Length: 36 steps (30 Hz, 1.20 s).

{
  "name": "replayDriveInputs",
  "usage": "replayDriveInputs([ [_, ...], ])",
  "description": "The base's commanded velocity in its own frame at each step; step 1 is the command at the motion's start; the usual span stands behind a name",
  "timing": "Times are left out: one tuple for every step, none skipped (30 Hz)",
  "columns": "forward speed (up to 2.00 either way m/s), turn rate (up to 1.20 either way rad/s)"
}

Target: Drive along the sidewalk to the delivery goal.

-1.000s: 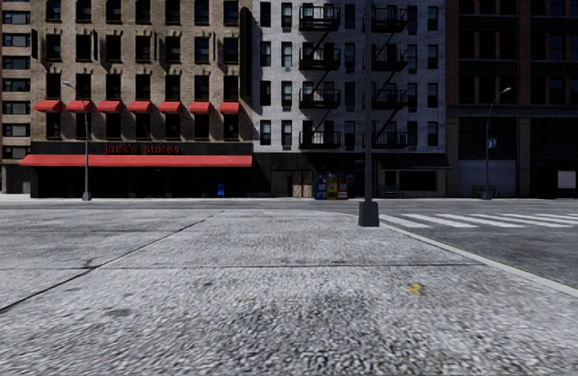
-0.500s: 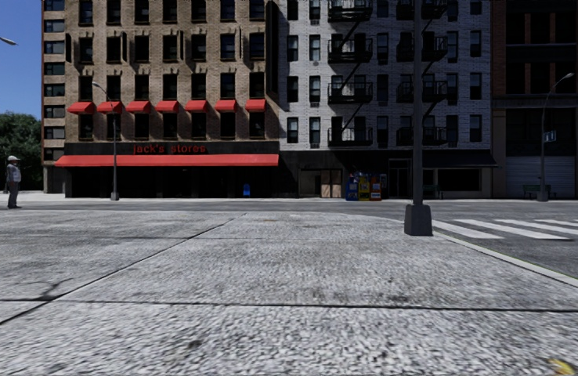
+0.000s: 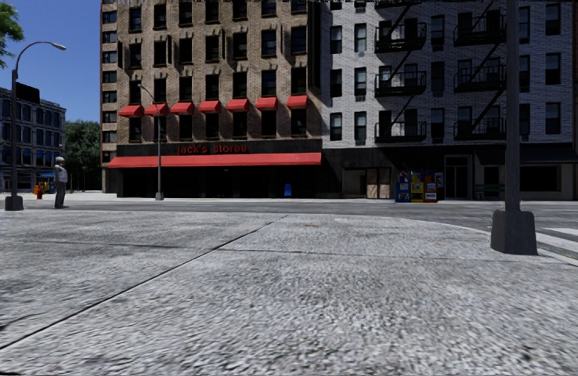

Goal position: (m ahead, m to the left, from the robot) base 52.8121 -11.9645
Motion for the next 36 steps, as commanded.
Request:
replayDriveInputs([
  [2.0, 1.04],
  [2.0, 1.04],
  [2.0, 1.04],
  [2.0, 1.04],
  [2.0, 1.04],
  [2.0, 1.04],
  [2.0, 1.04],
  [2.0, 1.04],
  [2.0, 1.04],
  [2.0, 1.04],
  [2.0, 1.04],
  [2.0, 1.04],
  [2.0, 1.02],
  [2.0, 0.91],
  [2.0, 0.38],
  [2.0, 0.18],
  [2.0, 0.06],
  [2.0, 0.02],
  [2.0, 0.01],
  [2.0, 0.01],
  [2.0, 0.0],
  [2.0, 0.0],
  [2.0, 0.0],
  [2.0, 0.0],
  [2.0, 0.0],
  [2.0, 0.0],
  [2.0, 0.0],
  [2.0, 0.0],
  [2.0, 0.0],
  [2.0, 0.01],
  [2.0, 0.15],
  [2.0, 0.45],
  [2.0, 0.72],
  [2.0, 0.72],
  [2.0, 1.08],
  [2.0, 1.14],
])
